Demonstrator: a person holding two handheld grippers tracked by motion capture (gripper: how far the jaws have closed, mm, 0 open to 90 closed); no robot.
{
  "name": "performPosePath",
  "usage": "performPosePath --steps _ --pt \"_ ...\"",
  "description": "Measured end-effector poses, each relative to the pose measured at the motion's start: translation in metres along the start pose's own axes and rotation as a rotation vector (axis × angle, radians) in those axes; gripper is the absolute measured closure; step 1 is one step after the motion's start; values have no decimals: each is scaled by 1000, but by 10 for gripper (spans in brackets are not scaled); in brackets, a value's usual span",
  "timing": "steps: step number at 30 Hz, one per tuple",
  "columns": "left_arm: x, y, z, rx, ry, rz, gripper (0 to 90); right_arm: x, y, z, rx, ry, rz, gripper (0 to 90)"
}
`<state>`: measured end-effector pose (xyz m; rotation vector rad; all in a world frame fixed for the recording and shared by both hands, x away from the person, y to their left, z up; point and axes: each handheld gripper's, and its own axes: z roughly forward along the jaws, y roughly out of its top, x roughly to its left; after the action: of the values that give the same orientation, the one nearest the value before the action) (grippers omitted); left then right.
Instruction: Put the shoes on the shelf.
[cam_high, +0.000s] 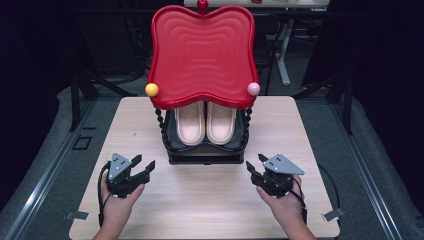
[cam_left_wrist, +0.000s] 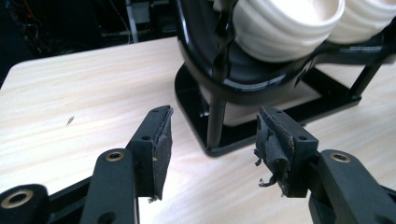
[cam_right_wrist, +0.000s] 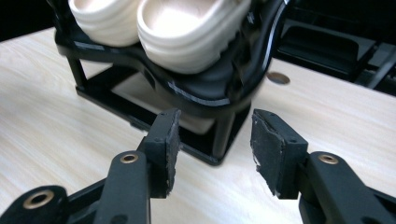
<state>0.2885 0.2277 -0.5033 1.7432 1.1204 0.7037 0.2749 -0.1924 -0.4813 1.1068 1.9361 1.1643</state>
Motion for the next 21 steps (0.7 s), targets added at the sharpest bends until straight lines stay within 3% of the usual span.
performPosePath --steps 8,15,21 --pt "3 -14 -7 27 -1 25 448 -7 -26 -7 39 -21 -11 513" --pt "1 -26 0 58 -23 51 448 -9 -40 -6 31 -23 -53 499" --pt "1 -32 6 80 -26 60 447 -8 -51 1 62 -14 -66 497"
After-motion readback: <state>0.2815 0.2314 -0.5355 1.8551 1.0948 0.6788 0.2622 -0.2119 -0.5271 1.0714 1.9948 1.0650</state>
